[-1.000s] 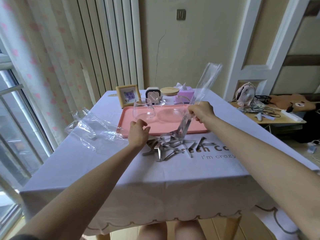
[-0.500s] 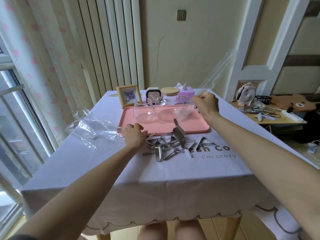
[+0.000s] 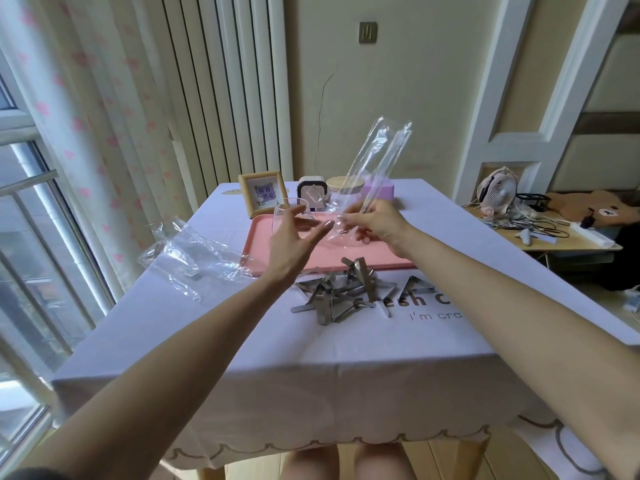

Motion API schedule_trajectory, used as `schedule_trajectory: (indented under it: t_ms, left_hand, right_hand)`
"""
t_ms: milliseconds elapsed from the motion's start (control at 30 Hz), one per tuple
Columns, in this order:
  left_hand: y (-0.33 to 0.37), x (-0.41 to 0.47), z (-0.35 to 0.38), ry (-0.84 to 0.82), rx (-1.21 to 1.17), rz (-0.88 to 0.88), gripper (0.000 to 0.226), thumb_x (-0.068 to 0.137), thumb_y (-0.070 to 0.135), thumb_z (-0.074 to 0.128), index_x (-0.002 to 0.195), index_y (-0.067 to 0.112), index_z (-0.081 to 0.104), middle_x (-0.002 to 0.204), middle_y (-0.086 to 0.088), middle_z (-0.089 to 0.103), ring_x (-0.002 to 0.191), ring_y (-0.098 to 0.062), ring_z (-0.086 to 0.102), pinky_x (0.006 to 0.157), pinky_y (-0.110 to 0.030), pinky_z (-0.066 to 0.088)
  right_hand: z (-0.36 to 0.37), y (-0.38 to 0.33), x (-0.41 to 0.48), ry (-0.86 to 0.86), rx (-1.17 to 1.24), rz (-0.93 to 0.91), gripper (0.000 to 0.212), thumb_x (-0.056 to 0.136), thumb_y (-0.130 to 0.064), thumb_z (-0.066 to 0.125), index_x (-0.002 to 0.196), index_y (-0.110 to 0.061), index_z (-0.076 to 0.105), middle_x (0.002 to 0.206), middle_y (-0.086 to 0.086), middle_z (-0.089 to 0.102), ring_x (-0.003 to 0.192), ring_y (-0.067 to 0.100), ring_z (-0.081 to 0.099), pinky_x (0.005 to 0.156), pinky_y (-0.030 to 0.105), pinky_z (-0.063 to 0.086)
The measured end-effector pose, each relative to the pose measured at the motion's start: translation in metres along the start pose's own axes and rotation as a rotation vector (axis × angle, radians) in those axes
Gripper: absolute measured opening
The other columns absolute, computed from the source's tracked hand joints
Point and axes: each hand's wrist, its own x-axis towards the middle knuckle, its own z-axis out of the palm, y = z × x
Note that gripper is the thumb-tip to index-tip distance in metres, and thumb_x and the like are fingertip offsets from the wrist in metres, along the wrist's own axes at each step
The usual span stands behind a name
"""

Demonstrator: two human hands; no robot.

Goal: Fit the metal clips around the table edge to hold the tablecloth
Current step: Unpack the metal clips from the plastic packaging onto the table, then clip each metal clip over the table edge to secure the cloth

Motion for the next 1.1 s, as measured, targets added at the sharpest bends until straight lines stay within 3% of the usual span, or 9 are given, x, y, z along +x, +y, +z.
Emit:
schedule_trajectory:
  t_ms: [67,133,267,400,500,667,800,967,1100]
  left_hand:
    - [0.002,-0.002,-0.005,-0.017,-0.033,0.015,0.05,0.084,0.027,0.067,0.124,0.008,0.044,0.095,-0.009,0.067,0.083,-0.017,0.064,0.07,-0.012,0.048]
    - [0.001,-0.003,-0.011,0.098,-0.024,0.023,0.042,0.086,0.013,0.064,0.121,0.006,0.043,0.086,-0.013,0.066,0.074,-0.018,0.064,0.063,-0.011,0.047]
    - [-0.014,0.002,-0.034,0.445,0.001,-0.112,0.039,0.086,0.007,0.059,0.12,0.009,0.04,0.08,-0.007,0.058,0.079,-0.027,0.061,0.072,-0.034,0.048]
    - [-0.042,0.01,-0.071,0.608,0.078,-0.195,0.03,0.084,0.0,0.048,0.112,0.01,0.044,0.1,-0.017,0.056,0.09,-0.033,0.059,0.088,-0.042,0.046]
    - [-0.058,0.009,-0.096,0.595,0.271,-0.314,0.027,0.085,-0.004,0.043,0.109,0.002,0.054,0.117,-0.022,0.051,0.103,-0.032,0.051,0.087,-0.03,0.035]
    - [-0.075,0.006,-0.123,0.429,0.606,-0.481,0.031,0.085,0.004,0.044,0.109,0.011,0.063,0.122,-0.022,0.051,0.119,-0.036,0.042,0.097,-0.041,0.036]
    - [-0.077,0.004,-0.121,0.34,0.765,-0.513,0.028,0.086,0.01,0.051,0.107,0.018,0.067,0.128,-0.02,0.043,0.123,-0.037,0.032,0.103,-0.041,0.027]
    - [-0.074,0.001,-0.113,0.367,0.78,-0.428,0.023,0.083,0.01,0.056,0.102,0.015,0.068,0.129,-0.017,0.042,0.125,-0.036,0.03,0.103,-0.041,0.022]
    - [-0.064,0.004,-0.106,0.37,0.805,-0.252,0.018,0.082,0.011,0.058,0.097,0.013,0.068,0.129,-0.014,0.043,0.127,-0.035,0.029,0.103,-0.043,0.019]
  right_hand:
    - [0.01,-0.004,0.0,-0.007,0.053,-0.016,0.012,0.082,-0.007,0.069,0.089,-0.009,0.06,0.07,0.011,0.066,0.045,0.012,0.055,0.041,0.02,0.045]
    - [0.018,-0.01,0.0,-0.01,0.123,-0.007,0.023,0.083,-0.006,0.068,0.103,-0.007,0.056,0.074,0.013,0.067,0.049,0.015,0.06,0.048,0.024,0.053]
    - [0.025,-0.009,0.001,-0.05,0.026,0.015,0.028,0.087,-0.011,0.064,0.113,-0.009,0.052,0.085,0.011,0.068,0.057,0.018,0.06,0.053,0.026,0.053]
    - [0.029,0.003,0.001,-0.084,-0.067,-0.009,0.016,0.09,-0.011,0.06,0.105,-0.007,0.059,0.084,0.009,0.067,0.06,0.015,0.058,0.051,0.021,0.051]
    - [0.032,0.01,0.001,-0.069,-0.11,-0.01,0.013,0.091,-0.013,0.059,0.102,-0.007,0.061,0.077,0.006,0.066,0.061,0.014,0.058,0.053,0.022,0.05]
    - [0.033,0.015,-0.003,-0.065,-0.197,-0.007,0.017,0.089,-0.013,0.061,0.102,-0.003,0.063,0.077,0.007,0.066,0.064,0.017,0.058,0.054,0.026,0.048]
    - [0.032,0.017,-0.007,-0.086,-0.229,-0.007,0.014,0.089,-0.012,0.06,0.1,-0.003,0.063,0.077,0.006,0.066,0.065,0.017,0.059,0.055,0.026,0.048]
    - [0.026,0.021,-0.013,-0.072,-0.296,-0.064,0.009,0.087,-0.004,0.06,0.093,-0.006,0.066,0.089,0.016,0.069,0.078,0.02,0.062,0.066,0.033,0.052]
    - [0.019,0.019,-0.021,-0.066,-0.365,-0.132,0.011,0.083,-0.001,0.064,0.09,-0.008,0.069,0.091,0.01,0.068,0.078,0.011,0.06,0.066,0.019,0.051]
